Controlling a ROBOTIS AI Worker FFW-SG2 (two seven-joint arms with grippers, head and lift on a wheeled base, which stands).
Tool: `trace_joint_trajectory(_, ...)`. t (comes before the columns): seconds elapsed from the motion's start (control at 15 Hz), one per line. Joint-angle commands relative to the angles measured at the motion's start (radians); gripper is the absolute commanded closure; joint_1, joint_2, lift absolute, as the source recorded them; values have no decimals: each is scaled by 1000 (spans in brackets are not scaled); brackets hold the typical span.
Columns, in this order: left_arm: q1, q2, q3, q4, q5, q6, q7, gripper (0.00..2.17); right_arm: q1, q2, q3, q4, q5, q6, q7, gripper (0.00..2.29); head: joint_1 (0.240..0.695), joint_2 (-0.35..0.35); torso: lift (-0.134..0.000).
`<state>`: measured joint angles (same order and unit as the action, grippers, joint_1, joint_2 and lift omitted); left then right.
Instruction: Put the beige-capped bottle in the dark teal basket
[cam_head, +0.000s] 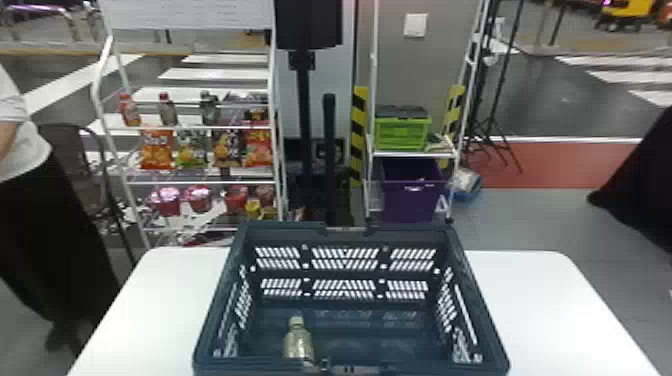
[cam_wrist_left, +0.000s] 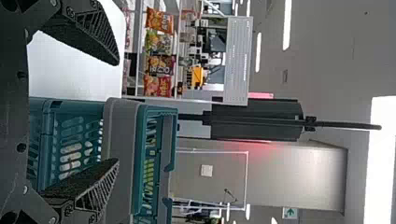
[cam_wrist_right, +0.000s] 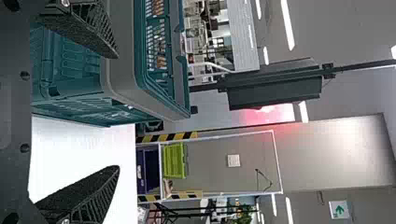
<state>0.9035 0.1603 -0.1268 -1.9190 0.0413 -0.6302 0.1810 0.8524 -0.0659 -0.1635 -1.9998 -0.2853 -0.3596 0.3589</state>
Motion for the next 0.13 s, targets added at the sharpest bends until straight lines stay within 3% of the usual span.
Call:
trace_joint_trajectory(0.0, 2, 2, -2, -2, -1, 1, 2, 154, 0, 0, -1, -1, 0, 0, 0, 33, 499, 0, 0)
trace_joint_trajectory(0.07, 2, 2, -2, -2, -1, 1, 2, 151, 0, 0, -1, 1, 0, 0, 0, 33, 499, 0, 0)
